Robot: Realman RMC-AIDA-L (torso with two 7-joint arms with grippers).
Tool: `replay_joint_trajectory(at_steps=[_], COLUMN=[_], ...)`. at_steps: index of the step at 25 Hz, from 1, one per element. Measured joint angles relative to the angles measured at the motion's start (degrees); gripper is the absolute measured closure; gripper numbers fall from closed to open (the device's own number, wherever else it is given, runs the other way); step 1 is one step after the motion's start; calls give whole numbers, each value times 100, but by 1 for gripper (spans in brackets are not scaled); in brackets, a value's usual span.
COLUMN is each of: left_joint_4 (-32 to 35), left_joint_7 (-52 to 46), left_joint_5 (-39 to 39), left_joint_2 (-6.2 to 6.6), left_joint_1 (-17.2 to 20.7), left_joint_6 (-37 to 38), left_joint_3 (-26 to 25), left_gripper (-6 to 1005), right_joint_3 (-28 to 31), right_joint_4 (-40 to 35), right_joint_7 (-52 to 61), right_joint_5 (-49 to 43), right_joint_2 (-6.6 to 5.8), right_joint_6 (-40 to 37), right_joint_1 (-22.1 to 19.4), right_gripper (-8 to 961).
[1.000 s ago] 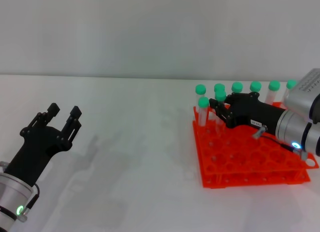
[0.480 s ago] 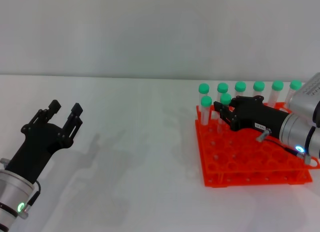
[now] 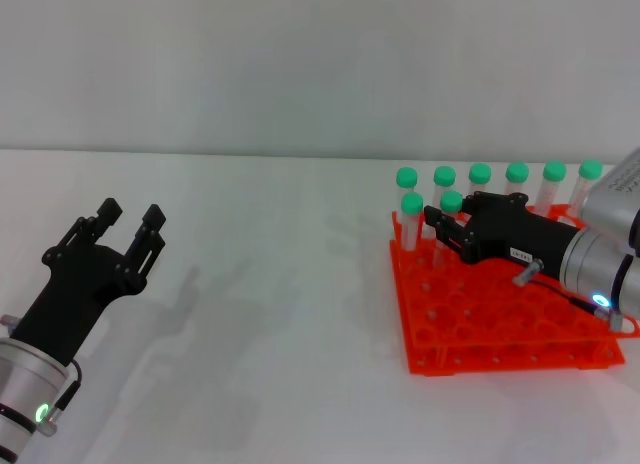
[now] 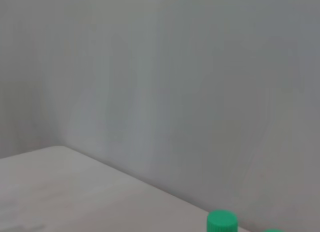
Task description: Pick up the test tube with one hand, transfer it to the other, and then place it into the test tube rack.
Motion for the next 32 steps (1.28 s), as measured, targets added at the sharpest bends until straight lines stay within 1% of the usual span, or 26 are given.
replay_joint_trajectory(at_steps=[11,17,18,22,27,29,32], left_joint_4=[12,2,-8,-17,-30,-36,-45], left_joint_7=[-2,22,26,33,40,41,42], left_joint_5=[0,-132,-179,-224,-227,-263,-513], left_joint_2=[0,0,0,4,7,8,2], left_joint_1=[-22,-52,-64,-89,-165,-172,-160], left_joint_6=[-19,-36,-41,-49,-51,-53,-54], left_joint_3=[-26,-25,-25,-23,-23,-23,-22], left_gripper=[427,426,426,426,426,426,426], right_joint_3=[3,110,190,780,2168,2607,2824], right_joint_4=[-293,-311,-316,-380,-336,-121,249], right_joint_7=[80,150,149,-25,-1325,-1947,-2673], right_joint_5=[1,-13,-12,-17,87,426,1163], right_joint_2=[-51,-87,-87,-95,-31,-25,-47], right_joint_6=[-177,-525,-619,-993,-1088,-1158,-1270], right_joint_1=[-336,-582,-643,-960,-1358,-1413,-1379], right_gripper=[504,331,324,296,260,246,225])
